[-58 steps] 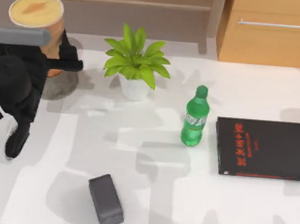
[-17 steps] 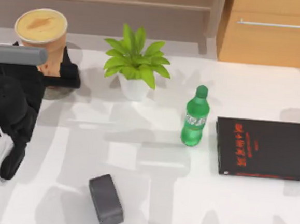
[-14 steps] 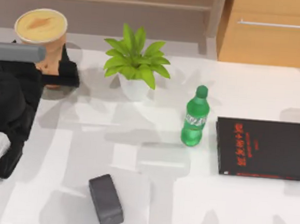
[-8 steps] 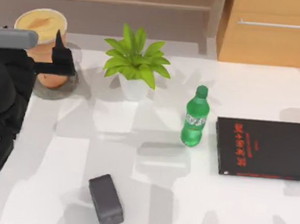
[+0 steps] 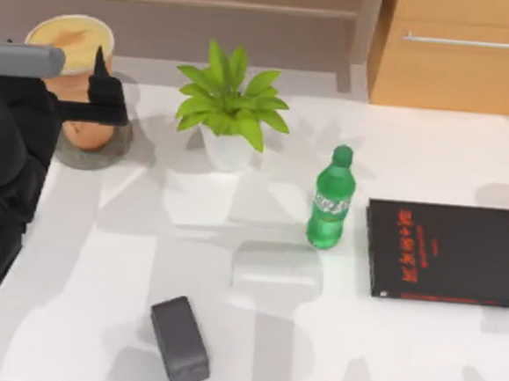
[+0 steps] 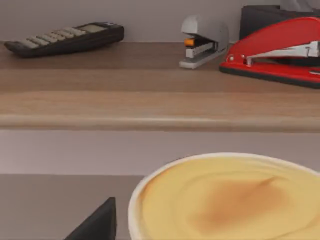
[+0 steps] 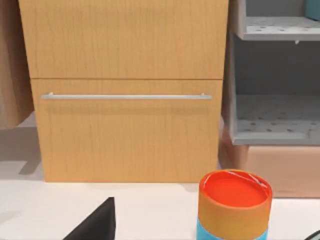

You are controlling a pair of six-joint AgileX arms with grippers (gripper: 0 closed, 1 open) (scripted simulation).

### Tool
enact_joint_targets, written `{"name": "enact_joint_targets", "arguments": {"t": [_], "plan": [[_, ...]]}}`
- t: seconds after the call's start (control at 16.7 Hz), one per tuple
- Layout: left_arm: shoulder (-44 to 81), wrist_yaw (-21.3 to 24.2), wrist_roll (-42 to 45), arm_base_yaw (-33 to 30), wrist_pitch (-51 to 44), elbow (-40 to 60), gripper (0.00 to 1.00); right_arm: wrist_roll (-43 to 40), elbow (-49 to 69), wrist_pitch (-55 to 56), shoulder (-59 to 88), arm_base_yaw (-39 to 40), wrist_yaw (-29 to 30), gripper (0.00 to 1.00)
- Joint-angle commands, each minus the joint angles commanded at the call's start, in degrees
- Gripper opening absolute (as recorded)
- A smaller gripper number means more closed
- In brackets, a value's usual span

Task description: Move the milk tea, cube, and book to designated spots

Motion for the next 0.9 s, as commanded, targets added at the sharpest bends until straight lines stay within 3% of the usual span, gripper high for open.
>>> {"name": "enact_joint_targets", "arguments": {"t": [0.18,0.42,0.9], "plan": [[-2.2,0.3,0.8,0.9,-5.9,3.9,1.0,0.0,0.0,0.0,0.0,0.0,0.0,1.0],[-5.2,0.6,2.7,4.2,-20.7,11.8,1.0,0.0,0.0,0.0,0.0,0.0,0.0,1.0],[-7.4,2.2,8.1,14.4,-65.1,31.2,1.0,0.0,0.0,0.0,0.0,0.0,0.0,1.0]]}}
